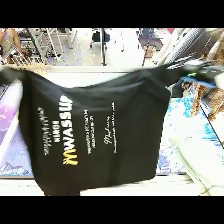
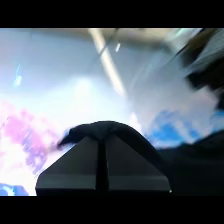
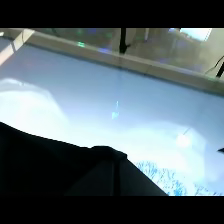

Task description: Fold the clothes and pants, and hang the long-sleeved shirts on hangers.

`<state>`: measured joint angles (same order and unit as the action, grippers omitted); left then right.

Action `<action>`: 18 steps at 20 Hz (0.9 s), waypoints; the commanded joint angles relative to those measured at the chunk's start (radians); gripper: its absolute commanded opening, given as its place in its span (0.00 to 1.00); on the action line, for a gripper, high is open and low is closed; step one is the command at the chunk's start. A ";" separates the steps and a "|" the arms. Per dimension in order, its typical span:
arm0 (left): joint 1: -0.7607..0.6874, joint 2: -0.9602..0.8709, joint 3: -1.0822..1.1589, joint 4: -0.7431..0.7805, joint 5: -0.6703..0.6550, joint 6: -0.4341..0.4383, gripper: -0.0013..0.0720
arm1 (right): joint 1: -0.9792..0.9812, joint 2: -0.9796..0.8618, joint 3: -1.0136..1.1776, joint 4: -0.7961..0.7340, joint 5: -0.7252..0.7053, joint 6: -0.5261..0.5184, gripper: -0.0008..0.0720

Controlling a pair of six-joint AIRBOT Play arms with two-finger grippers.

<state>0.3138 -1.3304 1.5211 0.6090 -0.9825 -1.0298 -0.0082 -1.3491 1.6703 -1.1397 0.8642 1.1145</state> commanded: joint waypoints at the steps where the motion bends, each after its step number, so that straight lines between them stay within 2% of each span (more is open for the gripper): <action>1: -0.120 -0.329 0.013 0.147 0.206 0.024 0.02 | 0.018 -0.325 -0.001 0.019 -0.204 0.000 0.03; 3: -0.103 -0.488 0.139 0.143 0.203 -0.037 0.02 | 0.027 -0.455 0.030 0.058 -0.301 0.001 0.05; 4: -0.092 -0.541 0.203 0.144 0.188 -0.068 0.10 | 0.027 -0.500 0.055 0.080 -0.313 0.010 0.26; 5: -0.078 -0.568 0.251 0.146 0.156 -0.096 0.45 | 0.021 -0.525 0.077 0.079 -0.299 0.032 0.48; 6: -0.058 -0.573 0.284 0.155 0.104 -0.131 0.72 | 0.011 -0.527 0.089 0.077 -0.266 0.033 0.52; 8: -0.001 -0.551 0.311 0.225 -0.069 -0.203 0.72 | -0.044 -0.514 0.126 0.078 -0.099 0.056 0.54; 9: 0.031 -0.537 0.311 0.293 -0.176 -0.251 0.68 | -0.084 -0.507 0.138 0.085 0.023 0.073 0.54; 10: 0.063 -0.530 0.310 0.394 -0.314 -0.311 0.57 | -0.125 -0.500 0.136 0.092 0.150 0.079 0.54; 11: 0.087 -0.528 0.304 0.486 -0.441 -0.347 0.56 | -0.169 -0.499 0.134 0.093 0.312 0.079 0.54; 12: 0.106 -0.515 0.269 0.551 -0.542 -0.358 0.56 | -0.206 -0.498 0.114 0.093 0.455 0.078 0.53; 13: 0.116 -0.483 0.198 0.580 -0.578 -0.358 0.52 | -0.243 -0.491 0.070 0.093 0.576 0.076 0.52; 14: 0.119 -0.422 0.075 0.584 -0.573 -0.350 0.30 | -0.274 -0.472 -0.002 0.097 0.648 0.070 0.49; 15: 0.118 -0.347 -0.069 0.584 -0.536 -0.328 0.24 | -0.305 -0.431 -0.106 0.098 0.662 0.066 0.48; 17: 0.111 -0.152 -0.404 0.580 -0.404 -0.302 0.24 | -0.363 -0.324 -0.333 0.125 0.651 0.000 0.48; 18: 0.111 -0.045 -0.562 0.566 -0.329 -0.286 0.28 | -0.391 -0.273 -0.431 0.140 0.652 -0.040 0.49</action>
<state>0.4175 -1.5860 1.3128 1.1408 -1.3983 -1.3357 -0.3172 -1.7294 1.4715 -1.0348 1.3922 1.1503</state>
